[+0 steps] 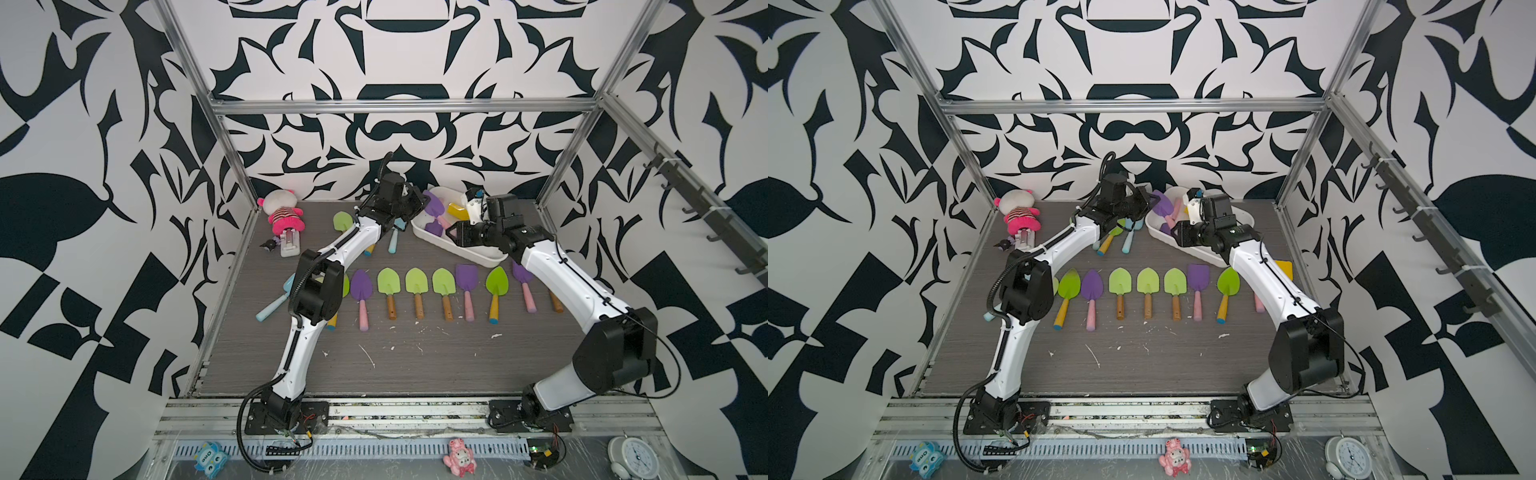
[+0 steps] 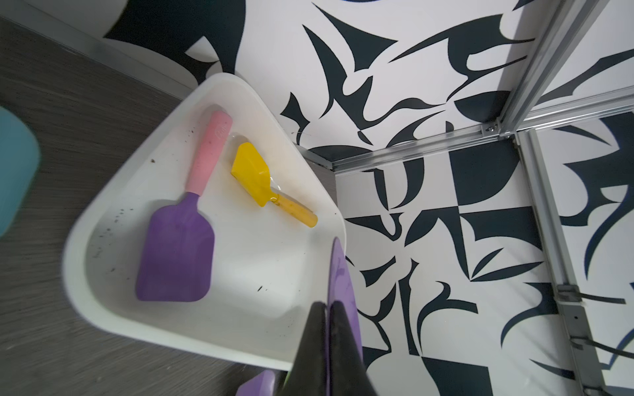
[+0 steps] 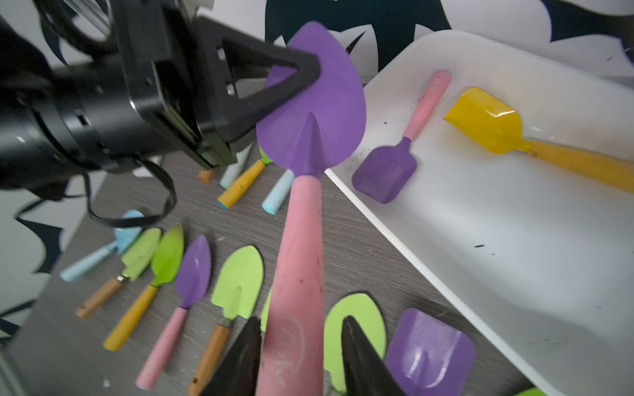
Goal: Take the shovel out of the storage box
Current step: Pick up the shovel from the storage box, then place the shovel at the center of the board.
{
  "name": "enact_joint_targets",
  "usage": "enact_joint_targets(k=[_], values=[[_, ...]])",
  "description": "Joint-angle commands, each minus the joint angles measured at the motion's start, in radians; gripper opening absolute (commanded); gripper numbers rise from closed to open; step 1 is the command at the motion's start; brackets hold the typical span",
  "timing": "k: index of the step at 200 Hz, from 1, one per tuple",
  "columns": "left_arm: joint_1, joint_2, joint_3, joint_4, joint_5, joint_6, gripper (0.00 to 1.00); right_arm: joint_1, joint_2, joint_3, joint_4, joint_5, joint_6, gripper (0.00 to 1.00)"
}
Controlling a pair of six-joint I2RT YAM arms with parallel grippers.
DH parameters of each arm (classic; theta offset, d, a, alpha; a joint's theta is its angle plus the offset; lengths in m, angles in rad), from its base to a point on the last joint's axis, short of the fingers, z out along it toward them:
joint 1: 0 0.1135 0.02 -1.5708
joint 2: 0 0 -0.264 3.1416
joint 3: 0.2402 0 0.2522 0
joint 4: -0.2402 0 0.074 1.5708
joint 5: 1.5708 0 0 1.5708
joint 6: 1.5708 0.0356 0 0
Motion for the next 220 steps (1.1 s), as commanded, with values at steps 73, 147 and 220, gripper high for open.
enact_joint_targets(k=[73,147,220], values=[[0.237,-0.277,-0.221,-0.361,0.3,0.545,0.0,-0.026,0.106,0.158,0.1,0.054,-0.115,0.73],[0.627,-0.37,-0.165,-1.277,-0.082,1.303,0.0,-0.142,0.335,0.343,0.015,0.063,-0.251,0.73],[0.801,-0.33,-0.321,-1.18,-0.414,1.525,0.0,-0.226,0.634,0.678,-0.068,0.06,-0.227,0.72]])
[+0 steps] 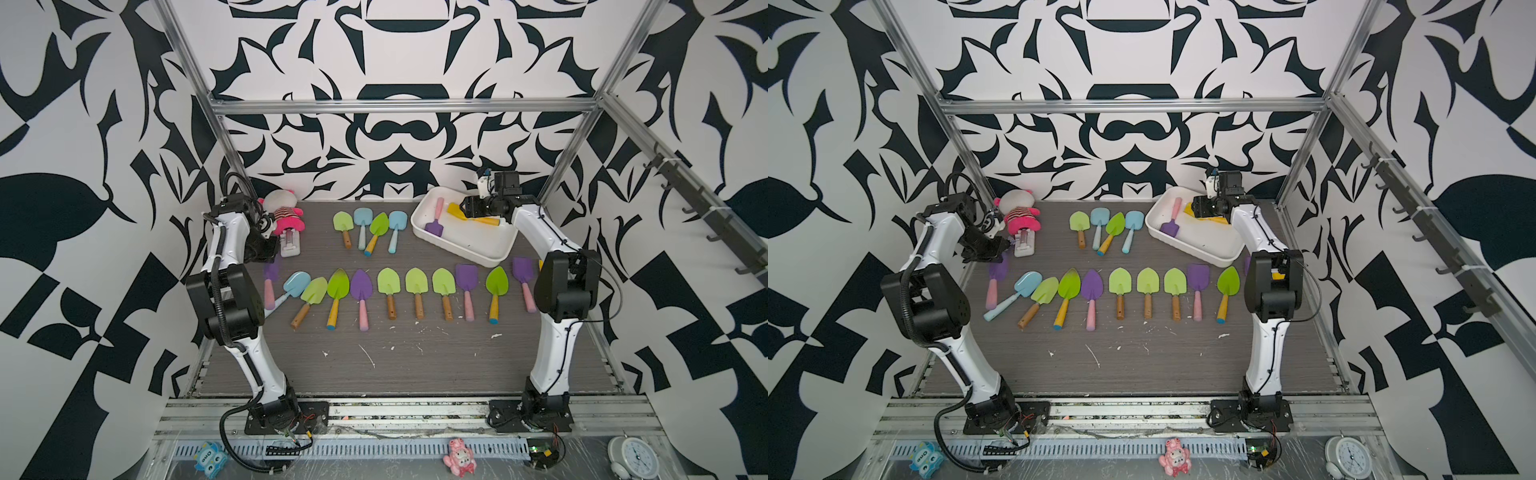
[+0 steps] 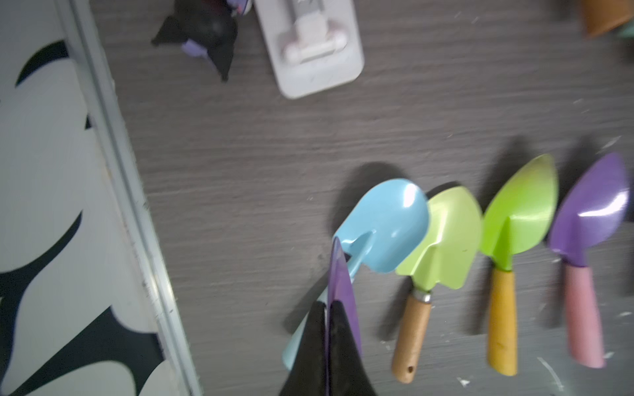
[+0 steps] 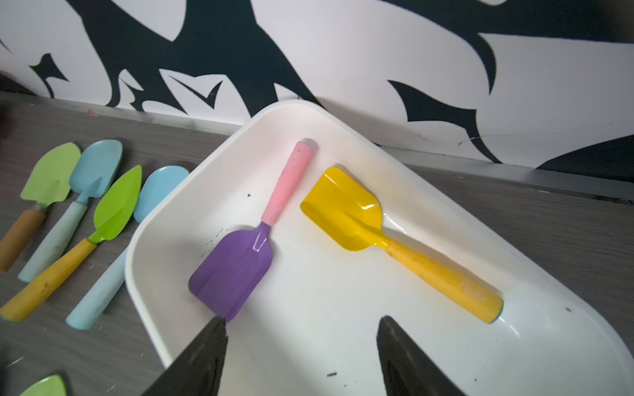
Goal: Take the shovel out of the storage box
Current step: Place the shovel at the center of the board, then adjust the shovel in the storage box.
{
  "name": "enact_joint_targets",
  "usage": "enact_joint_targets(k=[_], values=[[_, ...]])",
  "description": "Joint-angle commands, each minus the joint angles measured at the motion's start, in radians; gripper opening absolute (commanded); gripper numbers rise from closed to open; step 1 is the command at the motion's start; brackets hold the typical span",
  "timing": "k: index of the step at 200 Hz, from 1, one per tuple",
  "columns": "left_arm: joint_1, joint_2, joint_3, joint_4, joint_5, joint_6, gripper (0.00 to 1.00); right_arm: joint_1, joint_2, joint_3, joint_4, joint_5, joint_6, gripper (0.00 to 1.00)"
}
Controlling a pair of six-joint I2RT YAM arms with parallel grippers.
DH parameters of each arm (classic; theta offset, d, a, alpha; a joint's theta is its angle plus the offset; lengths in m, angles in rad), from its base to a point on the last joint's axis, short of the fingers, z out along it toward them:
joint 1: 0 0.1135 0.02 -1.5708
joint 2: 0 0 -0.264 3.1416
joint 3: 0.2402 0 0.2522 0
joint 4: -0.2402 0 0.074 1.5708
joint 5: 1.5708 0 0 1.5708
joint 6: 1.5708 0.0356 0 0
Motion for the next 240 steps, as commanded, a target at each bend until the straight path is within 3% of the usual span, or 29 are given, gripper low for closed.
enact_joint_targets(k=[1,20,73,105,139,178,208,240], values=[[0.022,0.024,-0.026,-0.032,-0.113,0.124,0.0,-0.012,0.038,0.131,-0.039,0.002,-0.008,0.72],[0.038,0.056,-0.057,0.022,-0.182,0.184,0.0,-0.035,0.115,0.225,-0.083,-0.015,-0.006,0.72],[0.052,0.179,-0.06,0.114,-0.164,0.212,0.0,-0.061,0.344,0.553,-0.256,0.146,-0.127,0.73],[0.035,0.235,-0.075,0.168,-0.123,0.208,0.01,-0.063,0.48,0.689,-0.275,0.14,-0.183,0.74],[0.026,0.282,-0.046,0.189,-0.117,0.184,0.13,-0.063,0.543,0.744,-0.239,0.124,-0.205,0.75],[0.022,0.292,-0.029,0.201,-0.141,0.158,0.38,-0.063,0.564,0.743,-0.277,0.109,-0.217,0.76],[0.021,0.281,-0.011,0.204,-0.165,0.115,0.56,-0.063,0.525,0.626,-0.29,0.091,-0.178,0.73],[0.02,0.254,-0.001,0.203,-0.194,0.087,0.66,-0.056,0.47,0.514,-0.292,0.088,-0.17,0.63]])
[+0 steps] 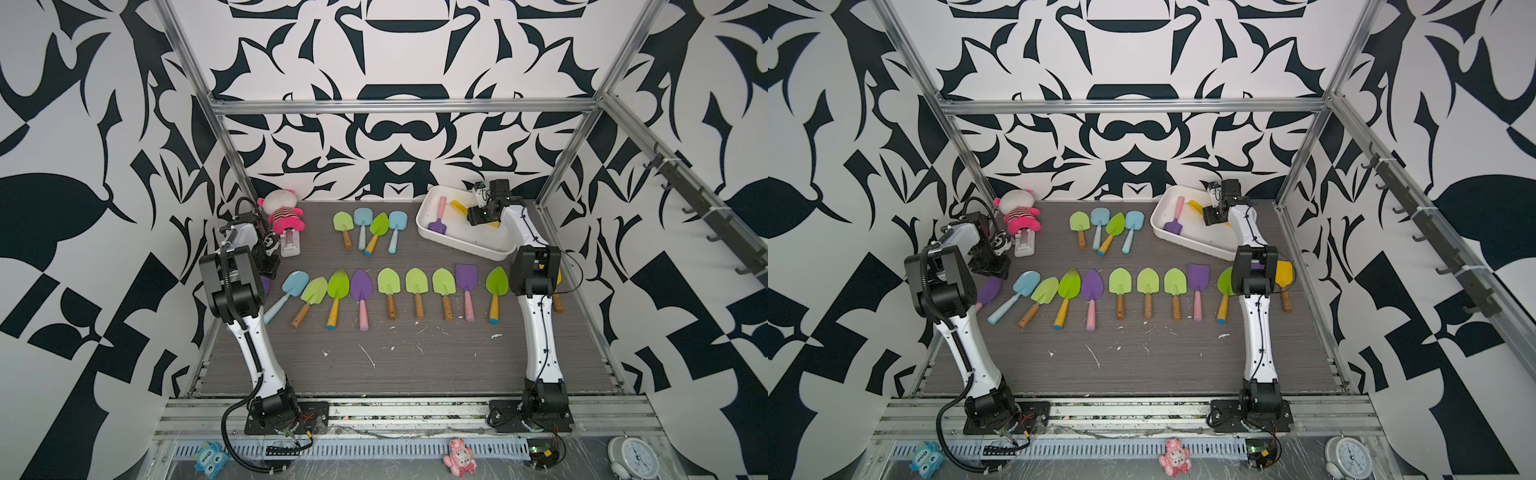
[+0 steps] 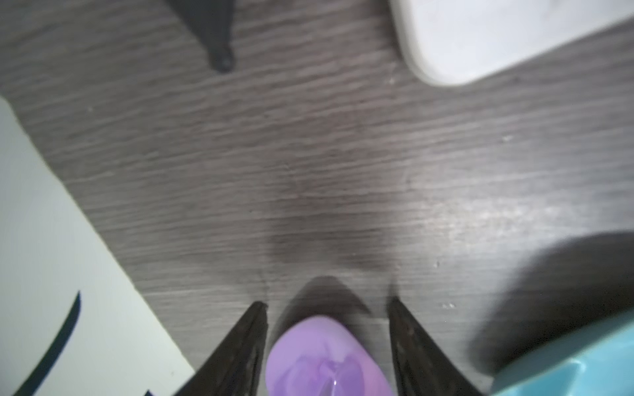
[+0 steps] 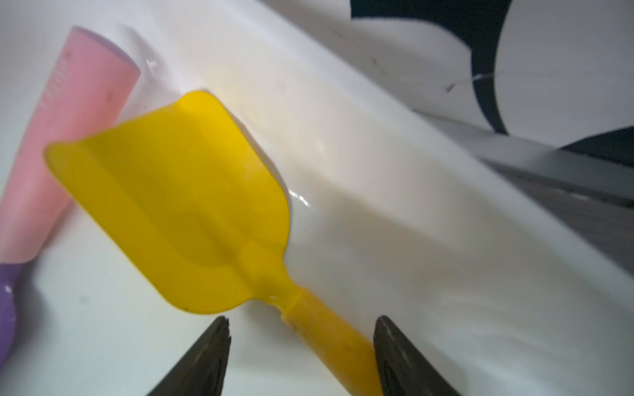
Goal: Take the shovel out of the storage box
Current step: Adjust the shovel in the storage box, then pick up the shovel from the storage box.
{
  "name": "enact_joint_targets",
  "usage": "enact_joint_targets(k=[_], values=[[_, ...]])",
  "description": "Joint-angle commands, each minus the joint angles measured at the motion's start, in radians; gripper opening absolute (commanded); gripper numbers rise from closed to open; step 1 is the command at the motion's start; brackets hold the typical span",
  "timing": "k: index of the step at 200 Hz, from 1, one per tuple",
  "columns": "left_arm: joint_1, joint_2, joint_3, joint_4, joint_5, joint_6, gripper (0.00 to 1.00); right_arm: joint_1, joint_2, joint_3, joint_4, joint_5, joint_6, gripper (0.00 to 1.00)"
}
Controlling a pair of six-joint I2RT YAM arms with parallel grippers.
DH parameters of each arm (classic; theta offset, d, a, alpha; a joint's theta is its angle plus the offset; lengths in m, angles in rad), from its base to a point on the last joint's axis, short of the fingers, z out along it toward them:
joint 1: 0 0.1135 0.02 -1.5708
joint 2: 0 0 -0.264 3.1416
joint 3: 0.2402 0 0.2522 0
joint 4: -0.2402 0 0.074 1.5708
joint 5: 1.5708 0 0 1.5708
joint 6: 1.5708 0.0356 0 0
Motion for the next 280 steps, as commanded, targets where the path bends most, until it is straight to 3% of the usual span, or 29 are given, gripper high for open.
enact_joint_targets(k=[1,39,77,90,119,151,170,220,280], values=[[-0.003,-0.003,0.02,-0.026,-0.022,-0.028,0.66,0.008,-0.065,-0.064,-0.051,-0.022,0.022,0.62],[-0.005,-0.073,0.016,-0.02,-0.035,-0.069,0.72,0.011,-0.086,-0.08,-0.124,-0.037,0.023,0.53],[-0.006,-0.147,0.018,-0.021,-0.037,-0.112,0.89,0.012,-0.142,-0.193,-0.134,-0.007,-0.007,0.48],[-0.006,-0.169,0.028,-0.025,-0.042,-0.127,0.91,0.012,-0.153,-0.224,-0.133,-0.004,-0.018,0.45],[-0.008,-0.233,0.053,-0.039,-0.025,-0.175,0.92,0.012,-0.163,-0.244,-0.114,0.016,-0.021,0.22],[-0.026,-0.337,0.068,-0.03,0.018,-0.23,0.92,0.02,-0.211,-0.274,-0.074,0.02,-0.01,0.06],[-0.039,-0.404,0.074,-0.006,0.055,-0.268,0.94,0.026,-0.312,-0.334,-0.058,0.026,-0.001,0.0],[-0.126,-0.565,0.057,0.145,0.187,-0.355,0.98,0.027,-0.628,-0.572,-0.036,0.03,0.107,0.0],[-0.264,-0.633,0.011,0.321,0.341,-0.463,0.99,0.027,-1.059,-0.962,-0.199,0.025,0.203,0.0]])
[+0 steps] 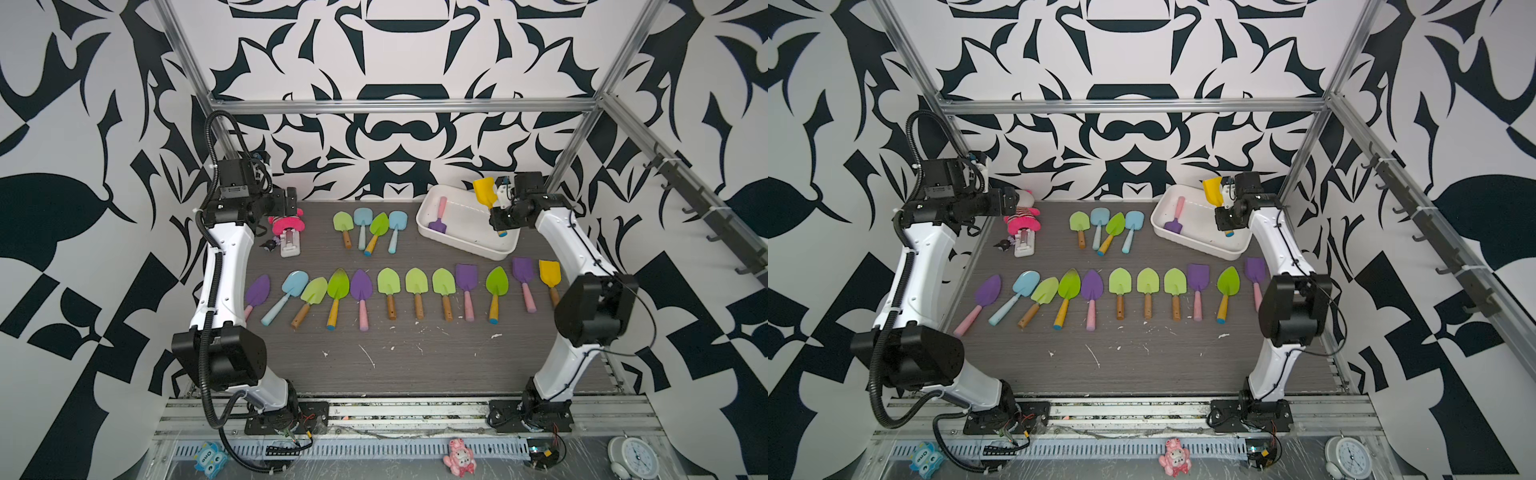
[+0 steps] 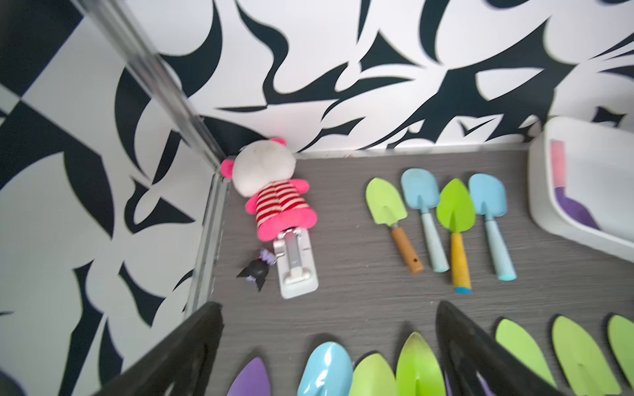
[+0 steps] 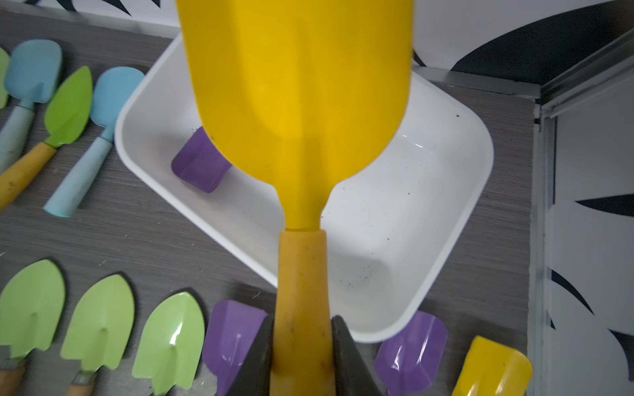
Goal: Take the shovel out of the storage box
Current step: Pick up the shovel from the storage box, then place the shovel at the center of the board.
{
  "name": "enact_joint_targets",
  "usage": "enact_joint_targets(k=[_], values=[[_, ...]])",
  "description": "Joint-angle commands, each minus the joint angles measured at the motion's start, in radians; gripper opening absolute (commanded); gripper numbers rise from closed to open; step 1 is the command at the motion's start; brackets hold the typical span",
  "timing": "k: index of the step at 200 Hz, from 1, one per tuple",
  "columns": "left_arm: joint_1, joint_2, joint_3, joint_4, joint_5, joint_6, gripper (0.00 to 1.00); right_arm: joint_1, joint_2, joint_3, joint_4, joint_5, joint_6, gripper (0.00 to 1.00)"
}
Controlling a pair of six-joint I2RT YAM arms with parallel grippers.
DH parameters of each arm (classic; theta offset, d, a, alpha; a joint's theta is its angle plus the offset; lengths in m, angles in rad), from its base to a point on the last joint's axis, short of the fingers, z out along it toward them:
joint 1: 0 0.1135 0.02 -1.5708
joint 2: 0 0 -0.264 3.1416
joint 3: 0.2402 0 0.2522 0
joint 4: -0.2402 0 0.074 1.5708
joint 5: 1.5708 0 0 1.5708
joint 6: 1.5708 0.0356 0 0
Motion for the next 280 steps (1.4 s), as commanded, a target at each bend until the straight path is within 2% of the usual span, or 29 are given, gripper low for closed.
enact_joint_targets(k=[1,31,74,93,127,151,186,221,248,280], values=[[-0.059,-0.009,-0.024,0.077,0.083,-0.063,0.99,0.004,-0.148,-0.158,-0.099,0.0,0.079,0.0],[-0.166,0.006,-0.063,0.129,0.125,-0.084,1.0,0.004,-0.332,-0.378,-0.187,0.046,0.158,0.0],[-0.29,0.035,-0.116,0.219,0.151,-0.119,0.99,0.009,-0.492,-0.56,-0.297,0.102,0.3,0.0],[-0.322,0.062,-0.109,0.23,0.157,-0.124,0.99,0.008,-0.488,-0.561,-0.311,0.118,0.328,0.0],[-0.352,0.092,-0.097,0.263,0.179,-0.146,0.99,0.008,-0.416,-0.557,-0.449,0.118,0.404,0.0],[-0.368,0.106,-0.087,0.276,0.184,-0.152,0.99,0.008,-0.476,-0.63,-0.46,0.1,0.473,0.0],[-0.388,0.128,-0.094,0.306,0.208,-0.169,1.0,0.008,-0.517,-0.728,-0.48,0.108,0.504,0.0],[-0.403,0.15,-0.095,0.337,0.236,-0.191,1.0,0.021,-0.453,-0.762,-0.456,0.123,0.529,0.0],[-0.412,0.164,-0.096,0.354,0.242,-0.204,1.0,0.023,-0.395,-0.771,-0.44,0.109,0.522,0.1],[-0.412,0.175,-0.101,0.37,0.253,-0.22,0.99,0.027,-0.318,-0.771,-0.444,0.108,0.52,0.14]])
